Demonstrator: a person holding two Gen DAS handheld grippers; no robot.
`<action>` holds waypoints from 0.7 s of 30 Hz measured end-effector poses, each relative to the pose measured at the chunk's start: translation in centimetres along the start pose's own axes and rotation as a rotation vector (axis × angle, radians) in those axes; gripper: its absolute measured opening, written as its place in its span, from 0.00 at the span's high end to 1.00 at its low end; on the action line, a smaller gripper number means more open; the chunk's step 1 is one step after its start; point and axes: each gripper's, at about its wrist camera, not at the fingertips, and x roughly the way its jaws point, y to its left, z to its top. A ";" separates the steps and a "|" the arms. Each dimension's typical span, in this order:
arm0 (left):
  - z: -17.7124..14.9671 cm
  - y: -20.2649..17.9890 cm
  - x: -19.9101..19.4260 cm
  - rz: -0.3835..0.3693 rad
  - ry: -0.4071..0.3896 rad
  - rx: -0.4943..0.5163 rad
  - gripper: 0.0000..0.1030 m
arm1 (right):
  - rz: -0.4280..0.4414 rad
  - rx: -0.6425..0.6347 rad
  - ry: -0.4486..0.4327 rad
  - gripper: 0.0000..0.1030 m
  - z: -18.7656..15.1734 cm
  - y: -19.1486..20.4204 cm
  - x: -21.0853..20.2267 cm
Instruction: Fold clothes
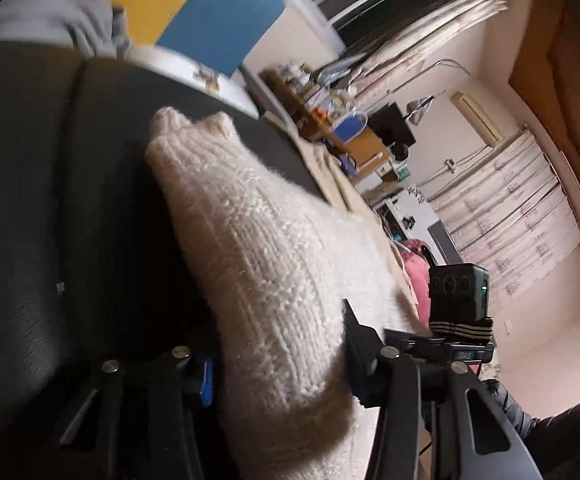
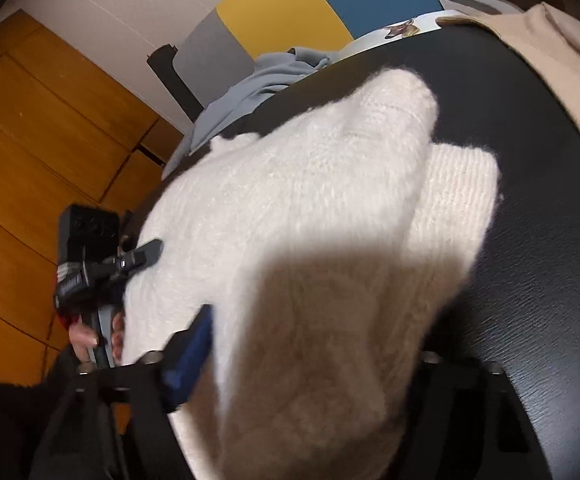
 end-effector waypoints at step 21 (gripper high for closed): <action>-7.9 -0.9 -45.6 0.523 -0.868 -0.041 0.54 | 0.751 -0.493 0.279 0.43 10.6 41.6 24.0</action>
